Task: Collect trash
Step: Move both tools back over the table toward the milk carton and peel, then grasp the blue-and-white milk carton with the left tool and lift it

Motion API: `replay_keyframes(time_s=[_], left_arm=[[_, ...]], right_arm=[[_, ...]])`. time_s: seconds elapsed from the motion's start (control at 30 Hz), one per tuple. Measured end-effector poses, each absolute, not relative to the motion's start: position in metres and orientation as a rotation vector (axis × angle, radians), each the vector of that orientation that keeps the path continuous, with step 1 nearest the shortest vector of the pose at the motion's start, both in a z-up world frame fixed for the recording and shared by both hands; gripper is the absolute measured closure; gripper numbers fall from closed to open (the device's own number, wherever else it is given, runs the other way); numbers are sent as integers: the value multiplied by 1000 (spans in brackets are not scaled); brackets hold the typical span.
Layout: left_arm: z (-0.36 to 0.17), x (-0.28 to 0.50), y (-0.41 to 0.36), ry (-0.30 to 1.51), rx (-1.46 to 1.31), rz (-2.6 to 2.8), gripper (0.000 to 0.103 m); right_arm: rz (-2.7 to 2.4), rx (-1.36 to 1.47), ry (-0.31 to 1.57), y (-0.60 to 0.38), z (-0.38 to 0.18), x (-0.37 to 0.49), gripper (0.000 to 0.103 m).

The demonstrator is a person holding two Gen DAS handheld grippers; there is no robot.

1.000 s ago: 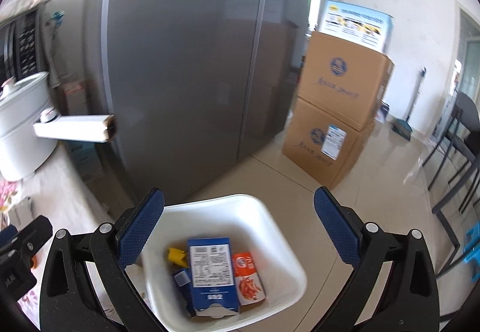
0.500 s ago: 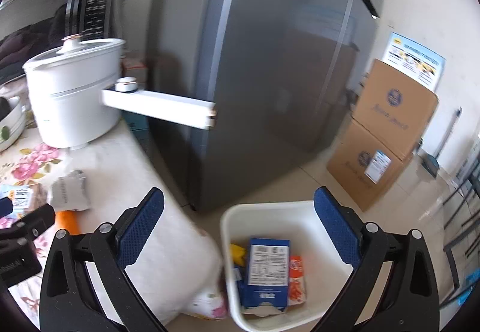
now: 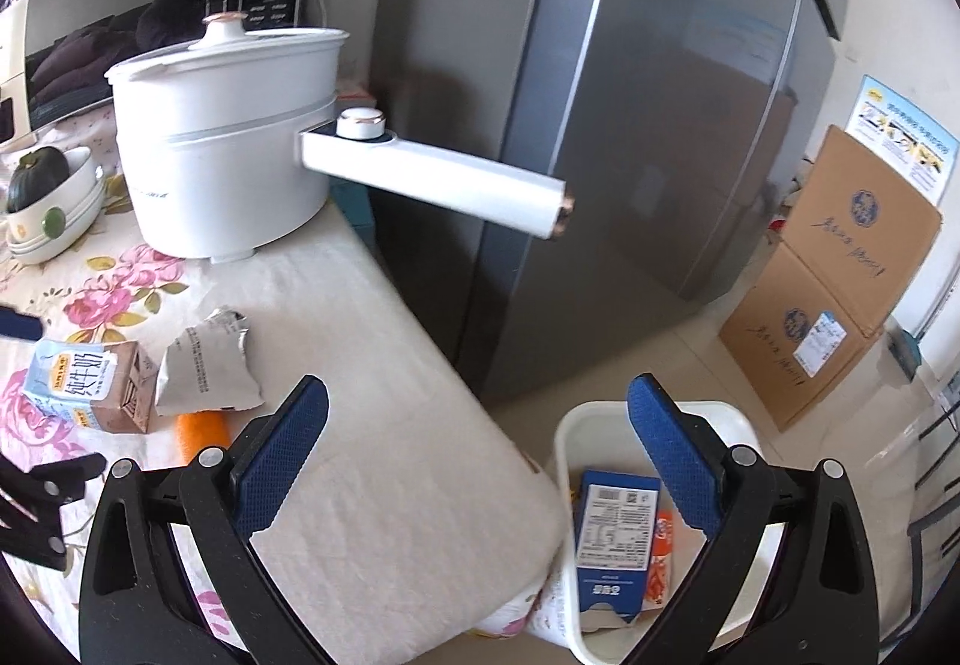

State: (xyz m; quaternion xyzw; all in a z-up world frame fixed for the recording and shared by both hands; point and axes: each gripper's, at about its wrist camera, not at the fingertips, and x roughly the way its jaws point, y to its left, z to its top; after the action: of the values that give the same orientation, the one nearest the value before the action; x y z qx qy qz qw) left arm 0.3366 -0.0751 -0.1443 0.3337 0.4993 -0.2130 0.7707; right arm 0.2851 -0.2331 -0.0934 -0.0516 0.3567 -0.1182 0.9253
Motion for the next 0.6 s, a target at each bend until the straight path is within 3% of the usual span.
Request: replay_keyframes(time_s=[0.2,0.37,0.6], left_arm=[[-170,366,-77,1163,844,-497,8],[-160,378,-57,1226,631,-524,31],[-136,361,6,1191,206,-505,32]], right_arm=[[-166,-88,778,-232,-97,291,7],[-64,-45,859,-227,-110,298,7],[40,-82,907,-206,-119,299,7]])
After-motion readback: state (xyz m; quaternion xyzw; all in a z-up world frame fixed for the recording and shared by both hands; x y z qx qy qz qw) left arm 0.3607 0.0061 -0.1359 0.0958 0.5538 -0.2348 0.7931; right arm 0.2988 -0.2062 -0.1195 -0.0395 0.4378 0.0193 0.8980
